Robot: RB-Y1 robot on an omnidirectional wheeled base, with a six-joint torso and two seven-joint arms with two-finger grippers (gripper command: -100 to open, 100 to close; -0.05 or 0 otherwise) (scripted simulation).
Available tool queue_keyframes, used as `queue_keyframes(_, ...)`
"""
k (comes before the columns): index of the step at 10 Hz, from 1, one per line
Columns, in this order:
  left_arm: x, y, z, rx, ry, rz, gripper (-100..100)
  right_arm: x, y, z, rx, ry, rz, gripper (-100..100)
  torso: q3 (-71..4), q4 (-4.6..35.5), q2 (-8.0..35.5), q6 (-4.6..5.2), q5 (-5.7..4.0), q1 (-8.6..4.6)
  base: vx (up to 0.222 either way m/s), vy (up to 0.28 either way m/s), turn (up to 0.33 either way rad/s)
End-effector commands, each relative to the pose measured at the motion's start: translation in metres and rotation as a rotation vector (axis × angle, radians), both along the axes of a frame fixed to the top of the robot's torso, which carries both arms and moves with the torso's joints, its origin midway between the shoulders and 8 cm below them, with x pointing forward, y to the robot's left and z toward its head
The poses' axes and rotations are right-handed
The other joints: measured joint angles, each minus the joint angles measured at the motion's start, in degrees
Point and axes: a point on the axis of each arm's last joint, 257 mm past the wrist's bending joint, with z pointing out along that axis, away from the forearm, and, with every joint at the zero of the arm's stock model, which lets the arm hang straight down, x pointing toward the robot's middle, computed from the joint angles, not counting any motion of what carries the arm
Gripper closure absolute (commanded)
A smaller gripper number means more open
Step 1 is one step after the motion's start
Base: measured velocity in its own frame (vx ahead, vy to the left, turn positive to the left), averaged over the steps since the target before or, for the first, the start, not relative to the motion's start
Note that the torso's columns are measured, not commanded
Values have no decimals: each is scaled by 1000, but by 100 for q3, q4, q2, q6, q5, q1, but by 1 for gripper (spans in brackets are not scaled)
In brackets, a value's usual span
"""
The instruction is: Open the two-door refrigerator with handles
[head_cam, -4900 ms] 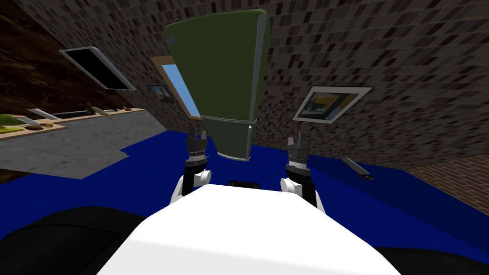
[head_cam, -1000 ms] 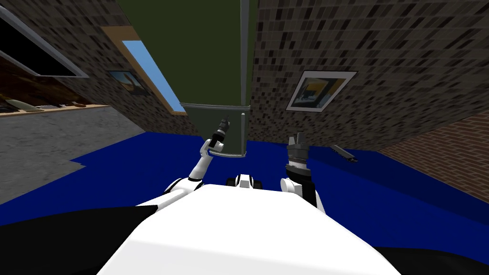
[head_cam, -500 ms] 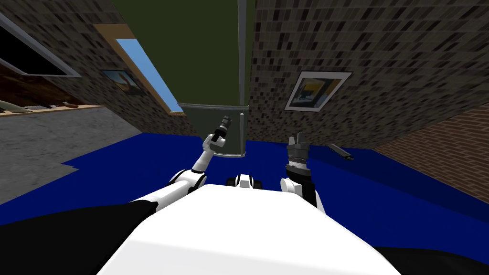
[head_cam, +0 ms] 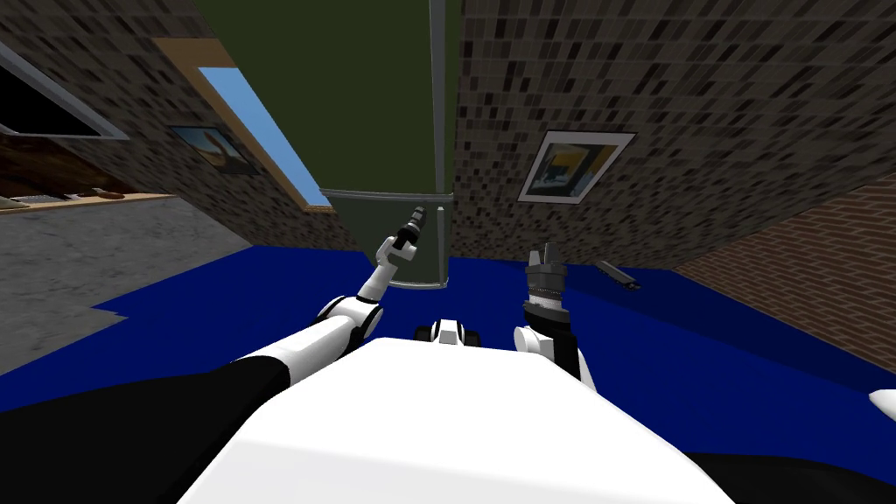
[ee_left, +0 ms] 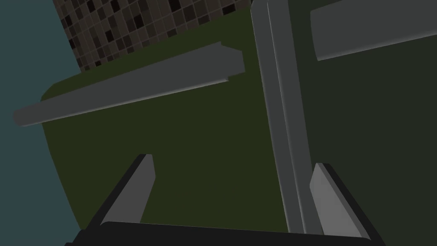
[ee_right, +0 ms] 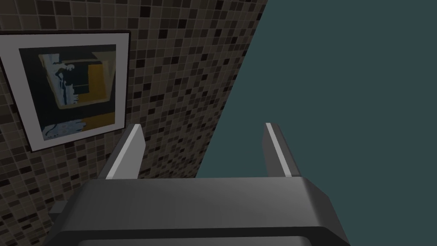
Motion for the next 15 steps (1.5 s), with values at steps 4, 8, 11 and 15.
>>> queue_keyframes(4, 32, -10, 16, 78, 32, 40, -100, 0, 0, 0, 0, 0, 0, 0, 0, 0, 0, 0, 0, 0, -1, -2, -40)
queue_keyframes(8, 59, -12, 22, 178, 75, 100, -100, 0, 0, 0, 0, 0, 0, 0, 0, 0, 0, 1, 0, -1, 0, -1, -51)
queue_keyframes(11, 77, -12, 29, 248, 103, 146, -100, 0, 0, 0, 0, 0, 0, 0, 0, 0, 0, 0, 0, 0, 0, -1, -38)
queue_keyframes(15, 92, -9, 32, 317, 132, 192, -100, 0, 0, 0, 0, 0, 0, 0, 0, 0, 0, 0, 0, 0, 1, -1, -37)
